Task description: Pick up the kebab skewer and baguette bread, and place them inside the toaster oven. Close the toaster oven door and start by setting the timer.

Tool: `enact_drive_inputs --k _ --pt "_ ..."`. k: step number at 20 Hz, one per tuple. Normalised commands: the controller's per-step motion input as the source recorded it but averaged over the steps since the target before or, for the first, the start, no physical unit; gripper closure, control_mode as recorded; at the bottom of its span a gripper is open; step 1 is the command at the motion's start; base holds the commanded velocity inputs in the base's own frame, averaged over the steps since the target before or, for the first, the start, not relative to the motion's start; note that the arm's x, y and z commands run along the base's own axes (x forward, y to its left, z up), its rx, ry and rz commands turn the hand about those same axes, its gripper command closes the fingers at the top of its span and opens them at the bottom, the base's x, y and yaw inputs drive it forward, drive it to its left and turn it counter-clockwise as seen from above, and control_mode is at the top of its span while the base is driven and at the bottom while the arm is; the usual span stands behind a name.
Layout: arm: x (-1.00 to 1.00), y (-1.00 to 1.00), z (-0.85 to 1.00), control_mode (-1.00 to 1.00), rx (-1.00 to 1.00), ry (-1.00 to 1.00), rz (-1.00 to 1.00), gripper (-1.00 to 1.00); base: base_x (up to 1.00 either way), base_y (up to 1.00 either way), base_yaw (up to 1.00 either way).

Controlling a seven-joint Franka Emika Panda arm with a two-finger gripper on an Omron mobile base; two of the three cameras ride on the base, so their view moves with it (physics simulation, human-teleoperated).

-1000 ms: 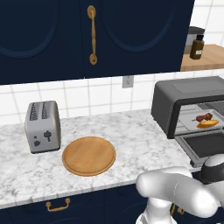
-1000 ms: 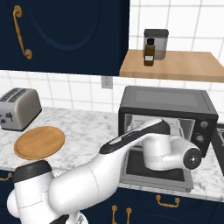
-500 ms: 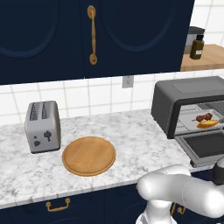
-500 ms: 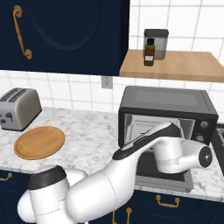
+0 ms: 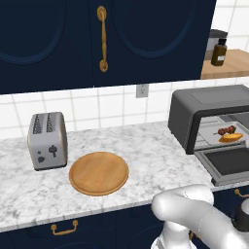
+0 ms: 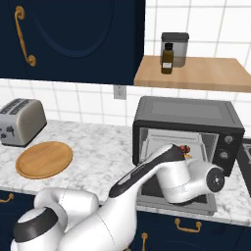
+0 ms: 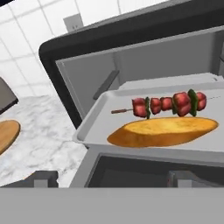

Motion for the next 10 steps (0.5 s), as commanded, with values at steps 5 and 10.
enact_drive_inputs --k 5,10 --pt "0.0 0.48 0.0 -1.0 -0.2 -0.19 -0.17 -1.0 0.0 0.0 0.0" --pt "0.0 0.01 0.0 -1.0 0.0 -0.07 -0.05 -1.0 0.0 0.0 0.0"
